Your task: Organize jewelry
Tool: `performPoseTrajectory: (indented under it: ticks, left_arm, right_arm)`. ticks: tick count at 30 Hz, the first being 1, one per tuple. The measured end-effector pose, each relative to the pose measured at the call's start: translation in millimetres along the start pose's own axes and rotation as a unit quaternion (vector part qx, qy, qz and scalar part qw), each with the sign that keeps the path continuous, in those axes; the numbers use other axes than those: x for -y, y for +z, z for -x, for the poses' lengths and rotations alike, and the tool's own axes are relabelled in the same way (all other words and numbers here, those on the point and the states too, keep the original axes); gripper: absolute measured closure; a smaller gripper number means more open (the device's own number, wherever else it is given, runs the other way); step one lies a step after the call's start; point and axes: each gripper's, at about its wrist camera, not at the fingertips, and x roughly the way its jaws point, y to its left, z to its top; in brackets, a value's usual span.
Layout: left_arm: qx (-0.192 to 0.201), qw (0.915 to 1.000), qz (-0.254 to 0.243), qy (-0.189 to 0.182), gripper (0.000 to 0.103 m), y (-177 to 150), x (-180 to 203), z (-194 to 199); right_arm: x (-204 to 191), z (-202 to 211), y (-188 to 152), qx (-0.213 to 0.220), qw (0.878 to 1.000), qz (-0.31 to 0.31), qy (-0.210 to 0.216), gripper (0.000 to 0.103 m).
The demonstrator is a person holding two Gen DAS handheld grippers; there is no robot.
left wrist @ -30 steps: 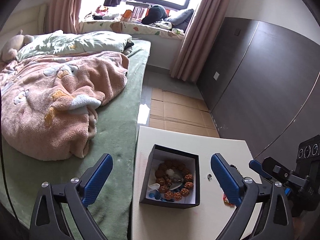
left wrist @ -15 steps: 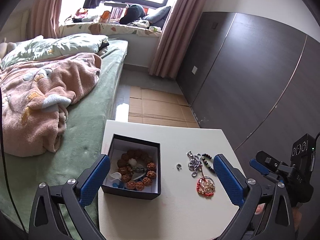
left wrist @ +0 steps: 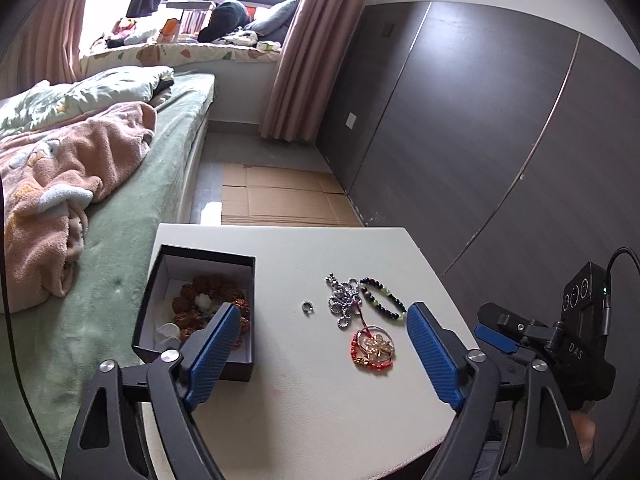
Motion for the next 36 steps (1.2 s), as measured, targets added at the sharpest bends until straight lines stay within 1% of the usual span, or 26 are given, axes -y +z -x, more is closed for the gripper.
performPoseTrajectory:
  ticks: [1,3,7,8,9,10,12,14,15,16,20,22,25,30,36]
  left_arm:
    - [-0.005,1.0,-0.003,-0.001,0.027,-1.3,3.3,-3.2]
    - [-0.011,0.9998,-0.014,-0.004,0.033,-4.6,10.7,-9.2]
    - [-0.031,0.9987,-0.036,-0.02,0.042,-9.6,26.8,-25.9]
    - [-0.037,0.9981,-0.042,-0.026,0.044,-11.0,30.9,-30.7]
    - [-0.044,0.9974,-0.047,-0.031,0.048,-12.2,35.4,-36.4]
    - [-0.053,0.9966,-0.052,-0.035,0.051,-13.6,39.7,-42.6]
    - [-0.065,0.995,-0.061,-0.044,0.055,-16.5,46.6,-54.5]
    - [-0.076,0.9933,-0.072,-0.049,0.058,-20.8,52.5,-65.9]
    - [-0.083,0.9924,-0.077,-0.05,0.062,-23.2,55.6,-71.9]
    - [-0.09,0.9912,-0.083,-0.051,0.066,-25.4,58.4,-78.8]
    - [-0.116,0.9861,-0.111,-0.044,0.072,-33.9,68.8,-104.3]
    - [-0.123,0.9839,-0.124,-0.039,0.076,-37.4,73.3,-113.8]
    - [-0.13,0.9807,-0.144,-0.025,0.081,-40.7,77.5,-124.6]
    - [-0.137,0.9763,-0.167,-0.017,0.084,-43.8,81.1,-137.6]
    - [-0.159,0.97,-0.184,-0.011,0.084,-53.4,83.7,-151.1]
  right_arm:
    - [2.6,1.6,-0.9,0.001,1.0,-0.004,0.0,0.004]
    - [8.3,4.2,-2.3,0.002,1.0,-0.015,-0.001,0.012]
    - [22.7,3.1,-1.9,-0.004,0.999,-0.04,-0.015,0.019]
    - [25.0,2.5,-2.2,-0.005,0.999,-0.044,-0.019,0.022]
    - [28.6,1.7,-2.0,-0.008,0.999,-0.05,-0.02,0.026]
    - [32.5,0.3,-2.0,-0.011,0.998,-0.058,-0.022,0.028]
    - [40.0,-4.3,-1.6,-0.021,0.997,-0.073,-0.027,0.038]
    - [47.3,-9.1,-2.8,-0.032,0.995,-0.087,-0.032,0.043]
    - [49.8,-10.3,-3.3,-0.035,0.995,-0.093,-0.033,0.045]
    - [51.5,-10.5,-3.6,-0.036,0.994,-0.097,-0.032,0.046]
    - [53.8,-7.7,-4.0,-0.031,0.994,-0.099,-0.037,0.047]
    - [56.5,-6.0,-3.5,-0.03,0.993,-0.102,-0.042,0.047]
    - [61.2,-4.8,-2.9,-0.03,0.992,-0.112,-0.038,0.047]
    - [66.8,-3.5,-1.3,-0.031,0.991,-0.121,-0.039,0.047]
    - [69.7,-3.7,-2.0,-0.03,0.99,-0.128,-0.044,0.047]
